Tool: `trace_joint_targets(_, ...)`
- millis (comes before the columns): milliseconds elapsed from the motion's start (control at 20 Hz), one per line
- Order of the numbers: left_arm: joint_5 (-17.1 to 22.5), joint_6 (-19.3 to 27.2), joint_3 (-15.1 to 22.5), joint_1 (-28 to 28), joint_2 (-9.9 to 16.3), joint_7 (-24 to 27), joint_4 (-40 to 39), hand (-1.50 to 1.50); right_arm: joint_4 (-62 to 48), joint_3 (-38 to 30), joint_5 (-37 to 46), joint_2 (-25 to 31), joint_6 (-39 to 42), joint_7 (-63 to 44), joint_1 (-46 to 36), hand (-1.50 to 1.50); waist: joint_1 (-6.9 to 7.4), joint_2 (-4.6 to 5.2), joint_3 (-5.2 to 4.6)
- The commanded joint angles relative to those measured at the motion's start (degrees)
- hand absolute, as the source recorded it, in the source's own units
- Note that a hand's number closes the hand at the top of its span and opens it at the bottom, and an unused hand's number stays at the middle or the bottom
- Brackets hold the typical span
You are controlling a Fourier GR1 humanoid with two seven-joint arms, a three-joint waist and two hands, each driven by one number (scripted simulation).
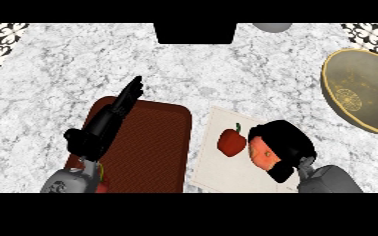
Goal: Pick the squash from the placemat and place it in the bowl
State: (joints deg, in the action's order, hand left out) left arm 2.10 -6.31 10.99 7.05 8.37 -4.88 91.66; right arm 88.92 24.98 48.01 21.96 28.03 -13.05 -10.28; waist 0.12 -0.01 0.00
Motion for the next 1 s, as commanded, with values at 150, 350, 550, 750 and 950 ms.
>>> trace_joint_targets(150, -3.19, -0.81, 0.85, -3.18, -2.05, 3.64, -1.53, 0.0, -3.36, -0.71, 5.57, -4.07, -5.08, 4.15, 0.16, 1.5, 0.0, 0.0, 0.0)
trace_joint_targets(350, -1.36, -0.85, -0.27, 1.61, -1.28, 0.4, -0.8, 0.0, -12.01, -17.21, 1.63, -9.02, -5.46, -16.19, -9.64, 1.5, 0.49, 0.61, -0.01)
trace_joint_targets(550, -0.85, -2.13, -0.57, 1.23, -0.4, 1.12, -0.91, 0.0, -20.4, -24.34, 4.12, -12.49, -9.99, -29.89, -17.97, 1.5, 2.15, 0.92, -0.01)
trace_joint_targets(750, -0.74, -2.75, -0.94, 1.61, -1.06, 3.53, -4.24, 0.0, -29.0, -24.05, 10.65, -13.26, -16.64, -35.41, -26.57, 1.5, 1.68, 0.69, -0.01)
trace_joint_targets(950, -2.19, -0.79, 0.56, 1.09, -2.54, 1.02, -2.04, 0.0, -32.16, -23.3, 17.51, -10.63, -21.07, -40.87, -31.92, 1.5, 1.47, 0.41, 0.0)
